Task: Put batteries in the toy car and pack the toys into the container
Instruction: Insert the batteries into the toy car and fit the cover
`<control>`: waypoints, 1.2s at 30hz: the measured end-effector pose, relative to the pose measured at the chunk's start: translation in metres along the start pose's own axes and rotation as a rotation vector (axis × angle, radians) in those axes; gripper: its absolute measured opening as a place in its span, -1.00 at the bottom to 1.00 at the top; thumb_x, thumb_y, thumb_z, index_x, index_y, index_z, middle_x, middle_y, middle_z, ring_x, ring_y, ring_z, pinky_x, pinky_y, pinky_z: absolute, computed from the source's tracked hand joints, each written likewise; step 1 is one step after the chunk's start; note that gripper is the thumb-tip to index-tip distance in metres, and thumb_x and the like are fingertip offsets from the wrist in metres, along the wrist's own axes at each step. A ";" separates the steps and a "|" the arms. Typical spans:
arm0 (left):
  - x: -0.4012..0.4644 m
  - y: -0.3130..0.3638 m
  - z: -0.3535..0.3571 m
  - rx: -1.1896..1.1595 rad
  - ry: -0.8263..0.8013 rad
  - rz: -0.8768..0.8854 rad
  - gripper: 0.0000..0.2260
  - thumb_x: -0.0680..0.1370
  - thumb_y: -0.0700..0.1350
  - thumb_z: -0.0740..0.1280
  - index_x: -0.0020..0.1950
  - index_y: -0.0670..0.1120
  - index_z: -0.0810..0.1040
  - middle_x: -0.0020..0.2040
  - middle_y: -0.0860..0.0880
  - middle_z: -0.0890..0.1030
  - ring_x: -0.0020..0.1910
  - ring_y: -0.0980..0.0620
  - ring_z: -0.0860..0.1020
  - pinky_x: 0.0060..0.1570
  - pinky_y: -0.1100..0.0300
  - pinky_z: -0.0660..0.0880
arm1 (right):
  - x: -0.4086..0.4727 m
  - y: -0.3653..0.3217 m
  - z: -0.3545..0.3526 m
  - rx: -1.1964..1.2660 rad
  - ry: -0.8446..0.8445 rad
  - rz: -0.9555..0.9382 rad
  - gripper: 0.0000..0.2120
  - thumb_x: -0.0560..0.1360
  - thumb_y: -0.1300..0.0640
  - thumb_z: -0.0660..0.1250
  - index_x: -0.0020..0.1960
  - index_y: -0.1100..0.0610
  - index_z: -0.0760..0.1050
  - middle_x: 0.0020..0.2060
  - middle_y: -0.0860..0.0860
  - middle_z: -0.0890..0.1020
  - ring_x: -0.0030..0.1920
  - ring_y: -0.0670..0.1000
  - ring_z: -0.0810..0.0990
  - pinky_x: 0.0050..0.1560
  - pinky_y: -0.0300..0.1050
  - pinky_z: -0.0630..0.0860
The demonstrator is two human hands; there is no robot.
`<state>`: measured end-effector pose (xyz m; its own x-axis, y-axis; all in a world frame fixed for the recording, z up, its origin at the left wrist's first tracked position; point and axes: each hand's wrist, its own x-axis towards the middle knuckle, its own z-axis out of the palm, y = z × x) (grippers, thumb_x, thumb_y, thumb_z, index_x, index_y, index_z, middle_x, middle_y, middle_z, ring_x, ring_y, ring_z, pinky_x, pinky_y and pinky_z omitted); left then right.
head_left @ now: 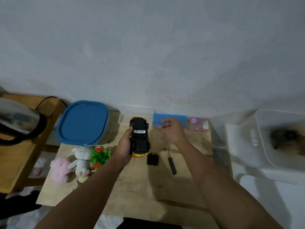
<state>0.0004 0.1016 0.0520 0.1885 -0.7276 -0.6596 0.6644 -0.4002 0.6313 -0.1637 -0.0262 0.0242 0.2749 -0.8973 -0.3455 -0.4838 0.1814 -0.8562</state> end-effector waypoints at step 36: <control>-0.010 -0.005 0.021 0.362 0.099 0.083 -0.80 0.63 -0.06 0.38 0.19 -0.11 0.68 0.06 -0.23 0.74 0.08 -0.23 0.71 0.20 -0.14 0.60 | -0.067 -0.012 0.017 -0.425 0.006 -0.794 -0.84 0.55 0.16 0.37 0.08 0.13 0.69 -0.10 0.02 0.67 -0.13 -0.02 0.63 -0.13 -0.08 0.60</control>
<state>-0.0202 0.0990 0.0638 0.3117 -0.7157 -0.6251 0.3483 -0.5260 0.7759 -0.1625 0.0390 0.0511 0.6553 -0.6971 0.2909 -0.4199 -0.6562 -0.6269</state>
